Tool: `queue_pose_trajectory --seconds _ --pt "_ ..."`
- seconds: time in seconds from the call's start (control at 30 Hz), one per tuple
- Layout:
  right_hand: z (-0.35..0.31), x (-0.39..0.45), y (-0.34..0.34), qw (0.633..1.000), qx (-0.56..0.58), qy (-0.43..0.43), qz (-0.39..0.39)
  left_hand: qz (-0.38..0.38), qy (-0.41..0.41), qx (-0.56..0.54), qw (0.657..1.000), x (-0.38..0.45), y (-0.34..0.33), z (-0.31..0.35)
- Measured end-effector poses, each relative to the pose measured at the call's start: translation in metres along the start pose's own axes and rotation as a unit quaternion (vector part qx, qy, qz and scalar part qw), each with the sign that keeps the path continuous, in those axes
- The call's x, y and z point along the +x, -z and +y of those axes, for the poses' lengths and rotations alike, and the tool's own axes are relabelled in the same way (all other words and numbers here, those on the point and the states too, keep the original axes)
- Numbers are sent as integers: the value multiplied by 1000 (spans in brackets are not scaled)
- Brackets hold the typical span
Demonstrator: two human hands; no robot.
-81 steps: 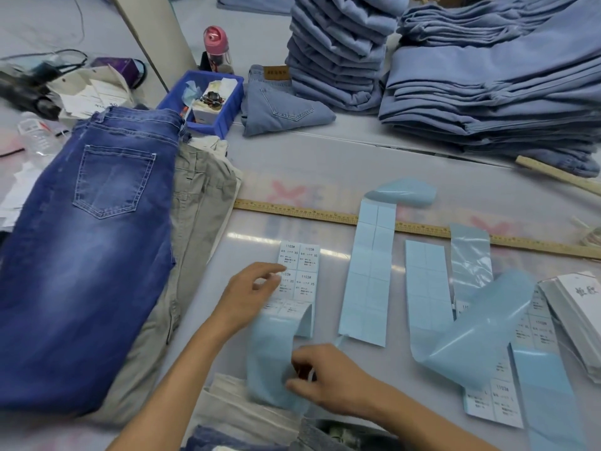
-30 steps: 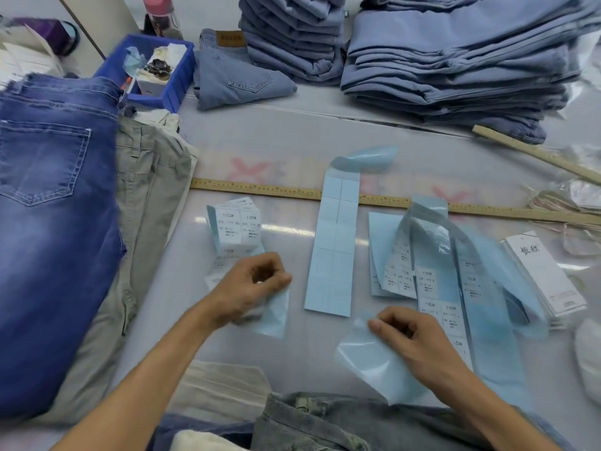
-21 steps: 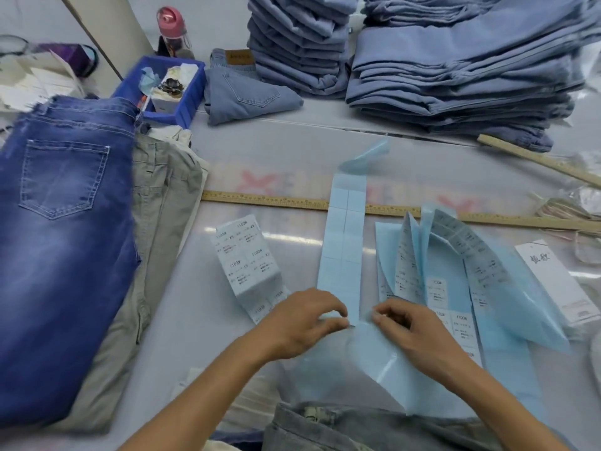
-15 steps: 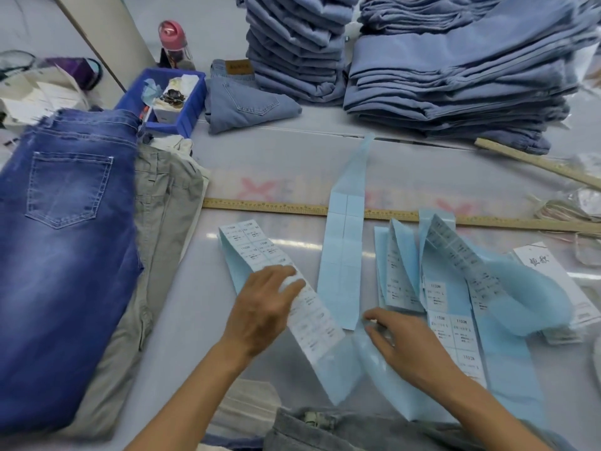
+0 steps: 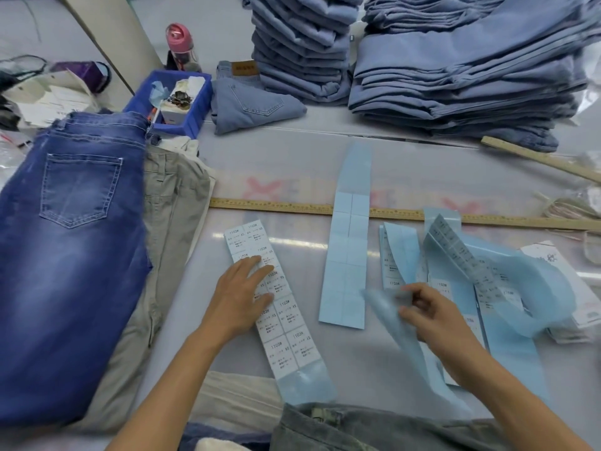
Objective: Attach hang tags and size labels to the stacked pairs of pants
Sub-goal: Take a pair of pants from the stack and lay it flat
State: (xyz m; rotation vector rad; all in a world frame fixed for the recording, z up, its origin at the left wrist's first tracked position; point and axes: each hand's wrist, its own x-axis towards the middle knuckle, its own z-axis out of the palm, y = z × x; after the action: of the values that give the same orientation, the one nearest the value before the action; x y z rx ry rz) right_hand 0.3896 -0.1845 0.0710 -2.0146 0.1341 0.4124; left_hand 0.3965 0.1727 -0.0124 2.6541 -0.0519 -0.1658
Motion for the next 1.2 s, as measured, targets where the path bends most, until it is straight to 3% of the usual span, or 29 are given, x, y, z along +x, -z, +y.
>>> queue_pose_trajectory --seconds 0.1,0.23,0.3,0.37,0.43,0.53,0.6,0.67,0.73,0.8,0.9,1.1,1.2 --pt "5 -7 -6 976 -196 40 -84 -67 27 -10 997 2 -7 -2" --pt "4 -12 11 934 -323 33 -152 -117 7 25 993 1 -16 -13" --pt "12 -17 42 902 -387 2 -194 -119 4 13 993 0 -20 -17" --pt "43 -26 92 843 -492 -33 -213 -120 4 1 993 1 -21 -19" --pt "75 -35 146 792 -585 -73 -160 -117 3 0 993 1 -22 -20" --pt "68 -36 200 750 -646 -140 -32 -115 0 -2 993 1 -23 -20" --pt "35 -15 200 772 -619 -107 99 -112 0 -3 994 1 -23 -19" --pt "-7 -2 158 820 -541 66 174 -110 1 -2 994 2 -21 -19" --pt "-47 2 89 860 -474 175 74 -109 2 1 994 1 -20 -18" --pt "-71 12 20 903 -384 175 -80 -108 4 6 994 2 -20 -17" --pt "-67 41 -64 888 -363 190 -210 -97 5 -5 995 3 -17 -16" --pt "-28 64 -152 874 -393 241 -152 -109 -17 -72 991 4 3 -23" --pt "-17 58 -165 839 -443 294 -119 -1 45 -205 978 12 17 -29"
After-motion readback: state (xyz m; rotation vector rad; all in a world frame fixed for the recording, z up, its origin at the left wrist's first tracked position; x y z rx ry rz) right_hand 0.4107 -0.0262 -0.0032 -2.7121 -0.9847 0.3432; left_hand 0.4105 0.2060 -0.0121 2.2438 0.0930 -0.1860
